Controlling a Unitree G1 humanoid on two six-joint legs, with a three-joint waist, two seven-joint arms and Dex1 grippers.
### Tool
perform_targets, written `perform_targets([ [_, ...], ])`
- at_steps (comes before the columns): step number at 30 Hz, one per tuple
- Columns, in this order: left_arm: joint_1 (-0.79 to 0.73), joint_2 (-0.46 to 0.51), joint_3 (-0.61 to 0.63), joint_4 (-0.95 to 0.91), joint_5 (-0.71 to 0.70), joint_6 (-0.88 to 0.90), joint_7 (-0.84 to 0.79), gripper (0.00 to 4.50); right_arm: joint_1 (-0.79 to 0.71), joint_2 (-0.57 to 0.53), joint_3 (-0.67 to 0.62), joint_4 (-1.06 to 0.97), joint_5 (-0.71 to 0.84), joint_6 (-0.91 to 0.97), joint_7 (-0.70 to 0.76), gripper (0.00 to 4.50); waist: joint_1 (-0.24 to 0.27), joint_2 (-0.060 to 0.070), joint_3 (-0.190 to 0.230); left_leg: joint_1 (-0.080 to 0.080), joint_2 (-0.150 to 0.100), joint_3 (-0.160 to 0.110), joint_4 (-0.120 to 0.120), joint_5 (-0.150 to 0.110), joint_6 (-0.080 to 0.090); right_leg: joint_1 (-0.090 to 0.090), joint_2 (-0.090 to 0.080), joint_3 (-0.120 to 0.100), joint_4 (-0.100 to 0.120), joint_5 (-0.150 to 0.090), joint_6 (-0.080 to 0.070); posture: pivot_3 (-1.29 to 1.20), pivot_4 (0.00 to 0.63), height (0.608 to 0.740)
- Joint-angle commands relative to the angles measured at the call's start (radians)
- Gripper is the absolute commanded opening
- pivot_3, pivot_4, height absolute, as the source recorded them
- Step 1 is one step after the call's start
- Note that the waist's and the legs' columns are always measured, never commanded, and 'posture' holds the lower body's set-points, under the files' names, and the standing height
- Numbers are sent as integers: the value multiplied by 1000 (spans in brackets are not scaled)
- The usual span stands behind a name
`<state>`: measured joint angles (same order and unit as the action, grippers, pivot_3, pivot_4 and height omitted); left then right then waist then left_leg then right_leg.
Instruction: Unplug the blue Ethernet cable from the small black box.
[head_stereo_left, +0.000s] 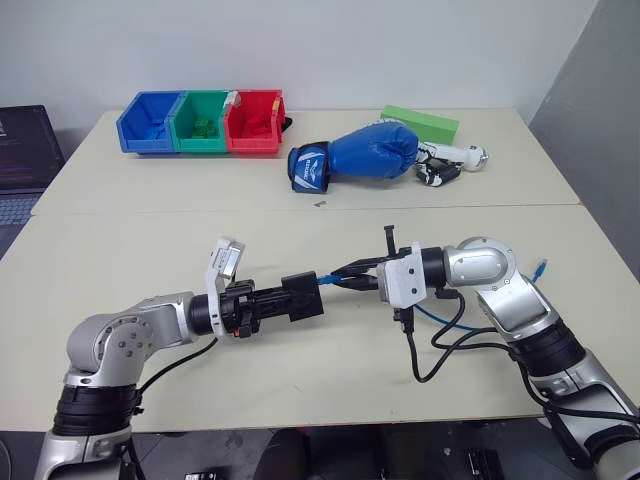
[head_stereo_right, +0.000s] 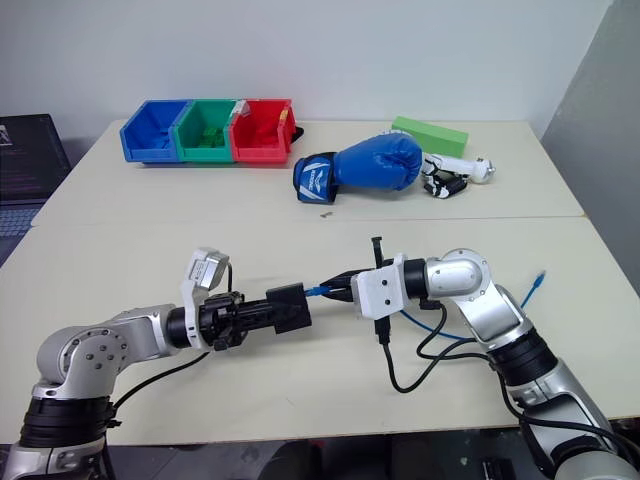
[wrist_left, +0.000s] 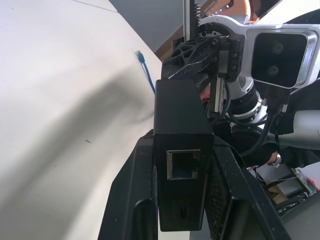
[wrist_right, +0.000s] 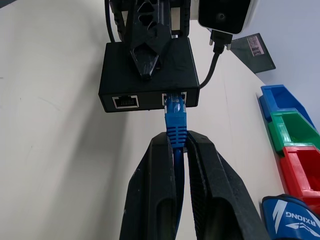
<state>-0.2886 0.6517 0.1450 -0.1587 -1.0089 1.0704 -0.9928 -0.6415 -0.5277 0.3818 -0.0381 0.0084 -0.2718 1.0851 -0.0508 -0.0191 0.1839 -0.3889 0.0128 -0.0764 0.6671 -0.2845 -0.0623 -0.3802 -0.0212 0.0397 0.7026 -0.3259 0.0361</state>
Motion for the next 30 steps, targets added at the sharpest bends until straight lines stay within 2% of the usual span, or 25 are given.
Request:
perform_targets([
  [1,-12,9,1,-3,9,-13,-6,772,-15,-5,-2,-42,-6,-78,11,89,0,0,0,0,0,0,0,0,0,0,0,0,0,0,0,0,150,740],
  [3,-9,20,-11,-10,21,-23,-24,772,-5,-15,0,-58,10,-75,31,790,0,0,0,0,0,0,0,0,0,0,0,0,0,0,0,0,150,740],
  [5,-8,27,-19,-14,33,-36,-39,772,5,-27,-2,-79,31,-55,51,1137,0,0,0,0,0,0,0,0,0,0,0,0,0,0,0,0,150,740],
  [7,-13,40,-33,-19,57,-63,-61,772,21,-47,-17,-129,85,35,77,1731,0,0,0,0,0,0,0,0,0,0,0,0,0,0,0,0,150,740],
  [9,-18,55,-58,-27,102,-115,-93,772,36,-75,-38,-186,154,147,101,2157,2,0,0,0,0,0,0,0,0,0,0,0,0,0,0,0,150,740],
  [11,-27,66,-85,-41,135,-154,-127,772,57,-118,-73,-256,300,375,117,2519,6,0,0,0,0,-1,0,0,0,0,0,0,-1,0,0,0,150,740],
  [13,-39,72,-107,-56,157,-187,-152,772,75,-137,-118,-274,436,585,101,2931,12,0,0,0,0,-1,0,0,0,1,0,0,-1,0,0,0,150,740],
  [15,-48,71,-117,-65,168,-216,-179,772,91,-126,-149,-257,501,702,64,3308,16,0,0,0,0,-2,0,0,1,2,-1,1,-2,0,0,0,150,740],
  [22,-76,66,-131,-54,182,-275,-258,772,99,14,-224,-232,690,1023,-113,3350,14,0,0,-1,1,-1,-1,-1,2,1,0,1,-3,0,0,0,150,740],
  [30,-91,70,-138,-22,203,-307,-299,772,78,99,-303,-239,860,1228,-201,3350,16,0,0,-2,-1,0,-1,-1,2,0,0,0,-4,0,0,0,150,740],
])
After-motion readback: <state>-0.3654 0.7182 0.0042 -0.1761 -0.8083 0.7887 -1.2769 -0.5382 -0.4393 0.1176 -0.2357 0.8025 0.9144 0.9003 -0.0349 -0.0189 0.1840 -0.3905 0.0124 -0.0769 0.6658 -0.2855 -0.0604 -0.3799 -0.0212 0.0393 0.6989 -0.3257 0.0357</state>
